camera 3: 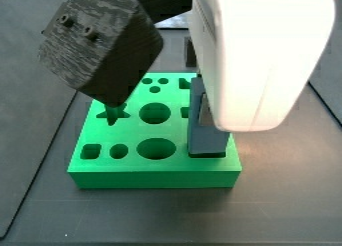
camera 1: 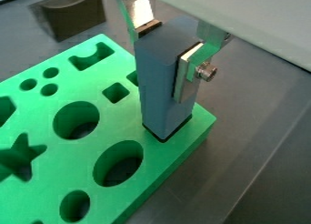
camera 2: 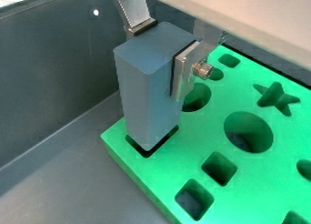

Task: Insert the rectangle object.

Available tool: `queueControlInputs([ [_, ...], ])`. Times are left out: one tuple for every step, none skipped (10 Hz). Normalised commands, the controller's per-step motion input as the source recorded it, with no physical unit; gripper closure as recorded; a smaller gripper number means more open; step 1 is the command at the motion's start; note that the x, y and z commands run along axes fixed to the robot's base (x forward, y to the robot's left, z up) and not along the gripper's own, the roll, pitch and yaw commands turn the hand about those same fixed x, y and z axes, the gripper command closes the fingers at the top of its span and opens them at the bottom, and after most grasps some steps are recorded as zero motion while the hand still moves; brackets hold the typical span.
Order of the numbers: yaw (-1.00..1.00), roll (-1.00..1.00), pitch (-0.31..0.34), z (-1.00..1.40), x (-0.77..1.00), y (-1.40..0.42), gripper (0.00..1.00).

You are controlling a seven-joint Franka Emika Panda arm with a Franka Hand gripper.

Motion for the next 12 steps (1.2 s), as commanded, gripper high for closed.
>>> queueControlInputs([
  [0.0, 0.0, 0.006, 0.0, 0.0, 0.0, 1.0],
  [0.0, 0.02, 0.0, -0.18, 0.05, 0.0, 1.0],
  [0.01, 0.11, 0.056, -0.4, -0.01, 0.0, 1.0],
  [0.01, 0.17, 0.069, -0.33, -0.12, 0.0, 1.0],
  [-0.08, 0.15, 0.104, -0.46, 0.0, 0.0, 1.0],
  [-0.19, 0.13, 0.116, -0.57, 0.03, 0.0, 1.0],
  [-0.14, 0.14, 0.094, -0.53, -0.02, 0.05, 1.0],
  [-0.04, 0.1, 0.047, -0.45, -0.15, 0.09, 1.0],
  [0.0, 0.09, 0.036, -0.42, -0.2, 0.07, 1.0],
  [0.0, 0.0, 0.0, -0.49, 0.06, -0.04, 1.0],
  [-0.01, -0.04, 0.0, -0.39, 0.48, -0.04, 1.0],
  [-0.07, -0.03, 0.0, -0.37, 0.55, 0.0, 1.0],
])
